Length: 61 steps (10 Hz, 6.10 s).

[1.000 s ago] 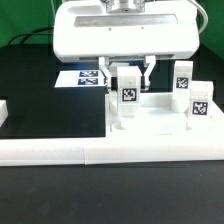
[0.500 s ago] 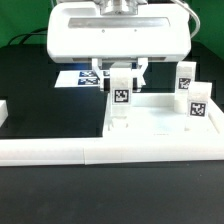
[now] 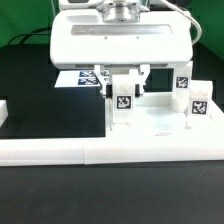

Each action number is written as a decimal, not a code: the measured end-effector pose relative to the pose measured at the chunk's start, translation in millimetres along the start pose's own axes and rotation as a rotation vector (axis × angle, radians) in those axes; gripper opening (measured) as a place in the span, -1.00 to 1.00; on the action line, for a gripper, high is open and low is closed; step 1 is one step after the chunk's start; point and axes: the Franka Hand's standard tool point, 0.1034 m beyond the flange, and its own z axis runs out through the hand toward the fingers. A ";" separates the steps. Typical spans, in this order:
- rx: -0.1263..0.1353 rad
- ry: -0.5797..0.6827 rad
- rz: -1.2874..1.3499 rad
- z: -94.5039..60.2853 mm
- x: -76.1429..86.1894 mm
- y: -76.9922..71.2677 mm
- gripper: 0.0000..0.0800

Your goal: Assemble square table

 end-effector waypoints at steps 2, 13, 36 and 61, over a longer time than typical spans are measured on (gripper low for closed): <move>0.000 0.000 0.000 0.0 -0.1 0.0 0.34; 0.041 -0.138 0.028 -14.8 15.6 0.2 0.62; -0.177 -0.465 1.433 9.3 10.2 10.3 -0.27; -0.090 -0.430 1.066 9.9 15.8 11.4 -0.26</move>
Offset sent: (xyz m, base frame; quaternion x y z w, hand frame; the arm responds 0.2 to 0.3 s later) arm 0.0000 0.0000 0.0000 0.0000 0.0000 0.0000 1.0000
